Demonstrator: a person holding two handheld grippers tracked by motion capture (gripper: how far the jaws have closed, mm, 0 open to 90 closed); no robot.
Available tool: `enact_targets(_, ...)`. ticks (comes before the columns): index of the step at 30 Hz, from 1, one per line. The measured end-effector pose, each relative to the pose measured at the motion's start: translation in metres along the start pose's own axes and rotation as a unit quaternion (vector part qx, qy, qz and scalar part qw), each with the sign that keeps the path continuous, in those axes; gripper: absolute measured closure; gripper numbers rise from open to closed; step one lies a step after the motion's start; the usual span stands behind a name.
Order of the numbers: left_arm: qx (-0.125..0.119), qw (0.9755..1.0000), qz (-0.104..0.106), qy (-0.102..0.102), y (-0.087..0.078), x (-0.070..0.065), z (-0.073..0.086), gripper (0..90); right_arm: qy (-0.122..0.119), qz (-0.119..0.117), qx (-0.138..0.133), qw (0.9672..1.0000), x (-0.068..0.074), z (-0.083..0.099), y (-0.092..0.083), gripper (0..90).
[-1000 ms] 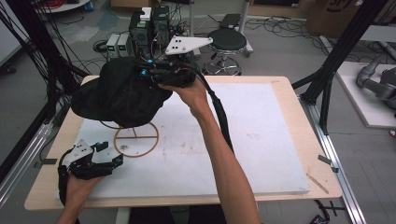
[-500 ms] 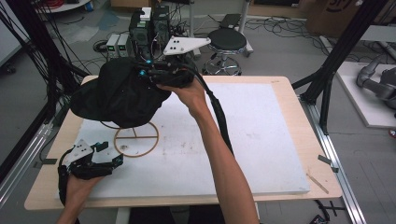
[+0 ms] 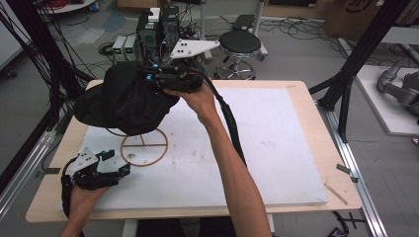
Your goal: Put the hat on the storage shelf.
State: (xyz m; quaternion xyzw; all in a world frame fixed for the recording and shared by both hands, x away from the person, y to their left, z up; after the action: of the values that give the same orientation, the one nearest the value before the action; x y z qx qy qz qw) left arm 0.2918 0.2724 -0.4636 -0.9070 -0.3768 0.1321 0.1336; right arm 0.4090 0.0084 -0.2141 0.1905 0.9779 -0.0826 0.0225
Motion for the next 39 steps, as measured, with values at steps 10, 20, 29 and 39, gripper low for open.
enact_targets(10, -0.001, 1.0, 0.0, 0.0, 0.0, 0.0, 0.0, 16.8, -0.007, -0.002, 0.019, 0.9998, 0.002, 0.006, 0.01, 82.0)
enact_targets(20, -0.001, 1.0, 0.001, 0.0, 0.0, 0.0, 0.0, 16.8, -0.009, -0.001, 0.029, 0.9995, 0.002, 0.01, 0.012, 82.0)
enact_targets(29, -0.002, 1.0, 0.0, 0.001, 0.0, 0.0, 0.0, 16.8, 0.004, -0.002, 0.037, 0.9993, -0.002, 0.024, 0.011, 82.0)
enact_targets(39, -0.001, 1.0, 0.0, 0.004, 0.0, -0.001, 0.0, 16.8, 0.003, -0.004, 0.045, 0.999, -0.001, 0.028, 0.011, 82.0)
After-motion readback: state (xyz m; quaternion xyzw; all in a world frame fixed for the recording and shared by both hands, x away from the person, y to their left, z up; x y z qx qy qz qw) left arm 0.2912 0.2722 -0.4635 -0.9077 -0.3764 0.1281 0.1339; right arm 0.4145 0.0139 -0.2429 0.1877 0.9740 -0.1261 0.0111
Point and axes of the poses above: each handheld gripper's, and its own axes: y roughly forward along the jaws, z roughly out of its underside, x roughly to its left, the point moved 3 cm from there along y, roughly forward along the jaws, and after that the axes turned 8 degrees about z, right-handed, at the moved point
